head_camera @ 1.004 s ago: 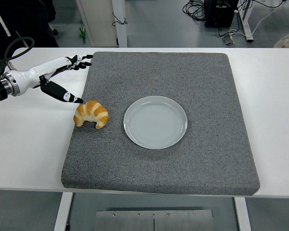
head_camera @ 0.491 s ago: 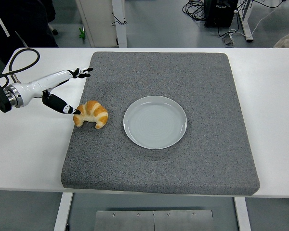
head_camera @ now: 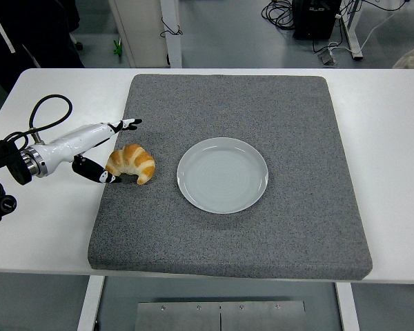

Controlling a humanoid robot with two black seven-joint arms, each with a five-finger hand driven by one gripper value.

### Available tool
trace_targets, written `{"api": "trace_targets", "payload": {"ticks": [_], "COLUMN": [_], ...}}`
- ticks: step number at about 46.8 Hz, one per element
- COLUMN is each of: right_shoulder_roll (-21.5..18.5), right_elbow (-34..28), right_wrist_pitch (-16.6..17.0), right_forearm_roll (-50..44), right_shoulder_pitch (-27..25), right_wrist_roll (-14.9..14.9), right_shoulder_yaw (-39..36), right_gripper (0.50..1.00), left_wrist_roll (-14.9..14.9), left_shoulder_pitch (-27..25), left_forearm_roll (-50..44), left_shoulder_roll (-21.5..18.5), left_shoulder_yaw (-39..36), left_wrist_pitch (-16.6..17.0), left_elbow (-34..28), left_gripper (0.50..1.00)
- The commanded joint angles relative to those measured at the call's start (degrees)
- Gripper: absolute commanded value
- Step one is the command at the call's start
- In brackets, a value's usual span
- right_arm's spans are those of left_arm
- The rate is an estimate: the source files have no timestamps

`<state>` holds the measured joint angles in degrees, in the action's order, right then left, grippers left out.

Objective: Place the bread on the plate

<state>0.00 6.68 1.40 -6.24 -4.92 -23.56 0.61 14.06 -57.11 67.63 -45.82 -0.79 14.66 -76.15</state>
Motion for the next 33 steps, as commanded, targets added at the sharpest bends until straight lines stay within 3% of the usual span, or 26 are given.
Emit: {"api": "trace_targets", "payload": {"ticks": [1,33], "right_shoulder_roll": [0.0,0.0], "right_elbow": [0.0,0.0], "right_wrist_pitch": [0.0,0.0], "right_forearm_roll": [0.0,0.0], "right_shoulder_pitch": [0.0,0.0], "right_wrist_roll": [0.0,0.0], "right_shoulder_yaw": [0.0,0.0], "right_gripper": [1.0,1.0], "left_wrist_roll": [-0.1,-0.3], "left_shoulder_pitch": [0.0,0.4], "left_forearm_roll": [0.0,-0.2], "left_shoulder_roll": [0.2,4.7], "left_shoulder_yaw": [0.0,-0.2], "left_wrist_pitch": [0.1,1.9], "left_elbow": [0.1,4.4], "left_gripper": [0.966,0.968]}}
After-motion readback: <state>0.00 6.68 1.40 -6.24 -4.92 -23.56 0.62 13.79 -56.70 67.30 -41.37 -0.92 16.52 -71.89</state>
